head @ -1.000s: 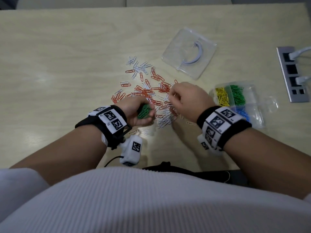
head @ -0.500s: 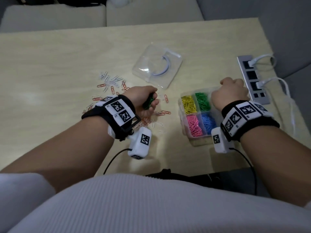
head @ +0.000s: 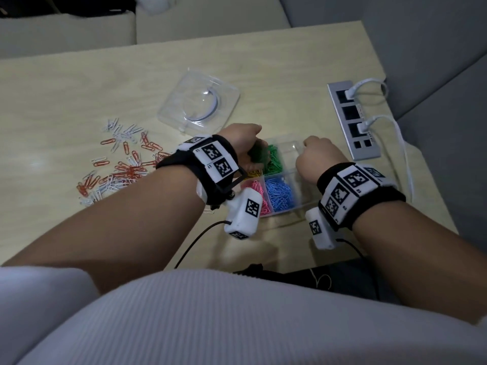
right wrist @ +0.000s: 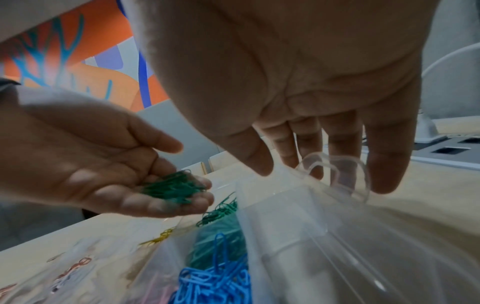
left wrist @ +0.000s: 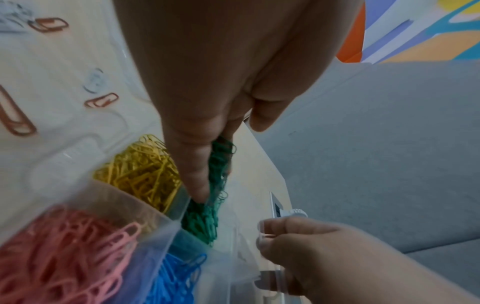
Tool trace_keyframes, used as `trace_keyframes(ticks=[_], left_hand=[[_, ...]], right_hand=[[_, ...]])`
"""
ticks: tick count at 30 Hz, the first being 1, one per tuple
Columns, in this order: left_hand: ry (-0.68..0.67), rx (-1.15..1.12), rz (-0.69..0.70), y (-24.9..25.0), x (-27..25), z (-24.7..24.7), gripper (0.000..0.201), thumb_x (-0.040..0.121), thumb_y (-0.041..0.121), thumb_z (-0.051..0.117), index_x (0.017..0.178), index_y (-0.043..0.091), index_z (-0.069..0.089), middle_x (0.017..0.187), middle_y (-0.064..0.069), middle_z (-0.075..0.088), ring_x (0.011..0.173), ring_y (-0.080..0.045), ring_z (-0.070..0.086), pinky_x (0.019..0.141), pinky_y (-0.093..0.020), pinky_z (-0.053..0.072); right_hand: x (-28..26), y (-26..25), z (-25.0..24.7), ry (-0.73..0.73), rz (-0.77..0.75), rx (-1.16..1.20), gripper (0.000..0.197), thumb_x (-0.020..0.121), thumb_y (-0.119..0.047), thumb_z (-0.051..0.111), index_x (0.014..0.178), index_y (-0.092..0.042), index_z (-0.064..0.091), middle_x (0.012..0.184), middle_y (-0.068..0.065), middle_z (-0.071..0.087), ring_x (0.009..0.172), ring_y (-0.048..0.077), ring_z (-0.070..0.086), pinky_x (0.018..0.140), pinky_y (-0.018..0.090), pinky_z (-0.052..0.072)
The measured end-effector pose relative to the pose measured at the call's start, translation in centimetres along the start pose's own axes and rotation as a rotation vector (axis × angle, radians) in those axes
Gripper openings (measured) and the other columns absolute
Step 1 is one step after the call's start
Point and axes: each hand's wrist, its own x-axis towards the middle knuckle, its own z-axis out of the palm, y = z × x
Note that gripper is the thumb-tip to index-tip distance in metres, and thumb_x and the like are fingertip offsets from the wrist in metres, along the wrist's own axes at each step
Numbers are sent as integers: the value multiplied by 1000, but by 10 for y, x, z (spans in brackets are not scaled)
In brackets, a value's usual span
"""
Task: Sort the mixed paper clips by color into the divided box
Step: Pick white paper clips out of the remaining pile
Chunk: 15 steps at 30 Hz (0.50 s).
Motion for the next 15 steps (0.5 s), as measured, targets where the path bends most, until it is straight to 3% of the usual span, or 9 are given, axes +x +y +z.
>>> trace_keyframes(ticks=[3,5,7,9,11,13,15], left_hand=[[-28,-35,-1,1,2,3,54,101,39,39,134,-4,42,130,-21,47,111,-33,52,94,-45,44],[-75,-30,-12,3,-1,5,65,101,42,34,145,-5,26,152,-24,25,138,-38,29,109,-50,31],[-95,-14,-24,5,-6,6,68,101,46,31,147,-3,21,156,-24,14,144,-38,15,112,-53,22],[-108,-8,-27,8,-10,6,67,101,47,30,149,1,21,157,-22,13,145,-39,13,112,-55,21],[-120,5,-14,8,-12,0,63,100,47,33,149,7,27,155,-21,23,141,-40,24,110,-56,29],[-106,54,12,7,-14,-11,53,99,45,40,139,12,44,142,-16,46,123,-35,49,99,-52,43],[-71,89,37,5,-17,-27,39,97,41,45,121,14,59,119,-9,62,97,-26,60,87,-43,50]], right_hand=[[1,3,-1,-4,-21,9,44,91,-8,40,136,-9,43,138,15,40,117,33,50,83,34,41],[1,4,-2,-6,-30,8,44,92,-9,40,136,-9,43,138,15,40,117,33,50,81,33,39],[1,5,-3,-7,-29,4,44,92,-10,41,136,-10,42,139,15,39,118,34,50,84,35,41],[-1,4,-4,3,-12,2,46,91,-12,42,136,-11,41,139,13,36,120,34,47,91,39,42],[-4,2,-6,57,-11,-24,47,90,-14,43,136,-13,40,140,11,34,123,33,41,95,43,39],[-7,-3,-5,155,-78,-41,47,89,-15,45,136,-15,41,140,10,34,124,31,36,98,44,35],[-12,-12,-1,242,-192,-29,46,87,-15,47,134,-17,44,139,7,34,125,30,34,101,42,33]])
